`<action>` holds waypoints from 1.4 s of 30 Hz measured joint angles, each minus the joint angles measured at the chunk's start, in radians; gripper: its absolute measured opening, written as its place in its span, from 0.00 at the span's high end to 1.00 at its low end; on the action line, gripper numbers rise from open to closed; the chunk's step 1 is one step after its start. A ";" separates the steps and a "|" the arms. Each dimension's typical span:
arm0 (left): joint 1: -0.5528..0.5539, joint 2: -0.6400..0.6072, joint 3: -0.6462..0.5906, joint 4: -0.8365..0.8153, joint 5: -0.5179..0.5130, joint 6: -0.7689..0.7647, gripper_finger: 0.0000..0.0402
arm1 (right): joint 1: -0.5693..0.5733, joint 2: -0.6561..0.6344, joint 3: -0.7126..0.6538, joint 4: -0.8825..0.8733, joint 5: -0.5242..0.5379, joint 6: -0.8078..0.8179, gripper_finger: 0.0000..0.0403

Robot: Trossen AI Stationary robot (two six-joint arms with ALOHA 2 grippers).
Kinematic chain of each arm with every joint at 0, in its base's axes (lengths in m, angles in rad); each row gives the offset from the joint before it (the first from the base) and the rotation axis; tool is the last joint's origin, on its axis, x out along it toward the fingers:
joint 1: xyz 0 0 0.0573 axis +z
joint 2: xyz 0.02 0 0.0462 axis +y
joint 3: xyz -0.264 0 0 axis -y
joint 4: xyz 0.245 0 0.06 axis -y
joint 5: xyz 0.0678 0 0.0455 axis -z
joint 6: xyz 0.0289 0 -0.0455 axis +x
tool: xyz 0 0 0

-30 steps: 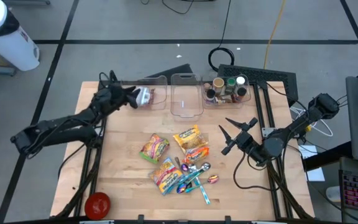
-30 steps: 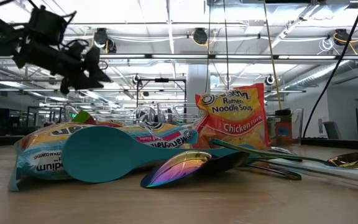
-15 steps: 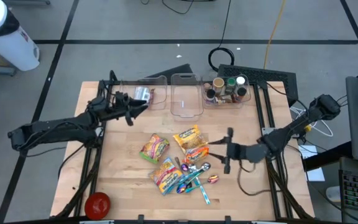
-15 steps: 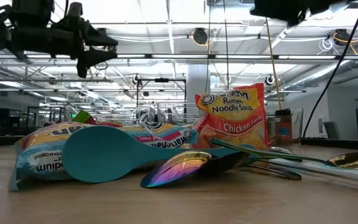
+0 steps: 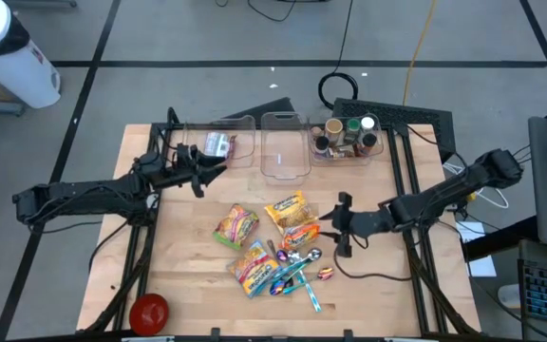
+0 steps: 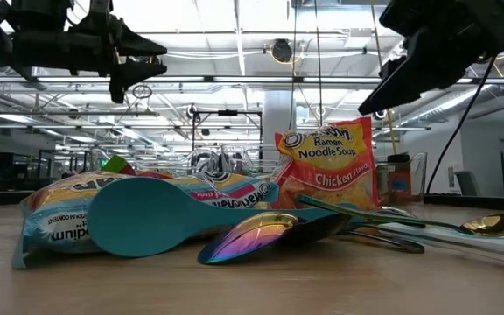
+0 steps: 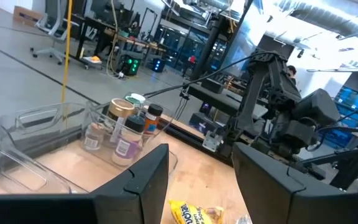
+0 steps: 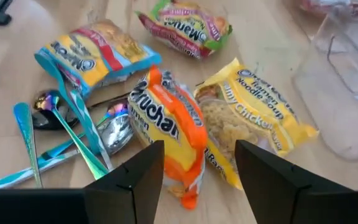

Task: Pick & Place Food Item
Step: Put the orange noodle pack into the left transparent bin

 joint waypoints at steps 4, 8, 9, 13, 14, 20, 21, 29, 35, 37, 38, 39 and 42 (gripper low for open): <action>-0.005 0.000 0.000 -0.001 -0.010 0.003 0.54 | -0.020 0.045 0.000 0.012 -0.001 -0.001 0.54; -0.006 0.000 0.000 -0.001 -0.040 -0.001 0.54 | -0.056 0.100 0.000 0.025 -0.002 -0.017 0.54; -0.008 0.000 0.000 -0.001 -0.044 -0.001 0.54 | -0.065 0.113 0.000 0.035 -0.006 -0.021 0.54; -0.012 0.000 0.000 -0.001 -0.044 -0.002 0.54 | -0.097 0.134 0.000 0.080 -0.084 -0.043 0.57; -0.012 0.000 0.000 -0.001 -0.045 -0.002 0.54 | -0.101 0.135 0.000 0.091 -0.104 -0.050 0.59; -0.012 0.000 0.000 -0.001 -0.045 0.003 0.54 | -0.103 0.119 0.000 0.091 -0.132 -0.107 0.77; -0.012 0.000 0.000 -0.001 -0.045 0.003 0.54 | -0.103 0.113 0.000 0.093 -0.132 -0.127 0.81; -0.012 0.000 0.000 0.032 -0.044 0.000 0.54 | -0.102 -0.017 0.000 0.108 -0.085 -0.209 0.99; -0.068 0.057 0.000 0.115 -0.021 0.098 0.53 | -0.106 -0.129 0.000 0.237 0.035 -0.337 1.00; -0.107 0.097 0.000 0.182 -0.039 0.152 0.50 | -0.117 -0.131 0.000 0.330 0.026 -0.397 1.00; -0.127 0.126 0.001 0.220 -0.053 0.172 0.47 | -0.123 -0.130 0.000 0.369 0.025 -0.430 1.00; -0.150 0.161 0.001 0.259 -0.071 0.187 0.45 | -0.131 -0.126 0.000 0.409 0.025 -0.457 1.00; -0.205 0.267 0.021 0.320 -0.124 0.191 0.35 | -0.158 -0.102 0.001 0.493 0.025 -0.492 1.00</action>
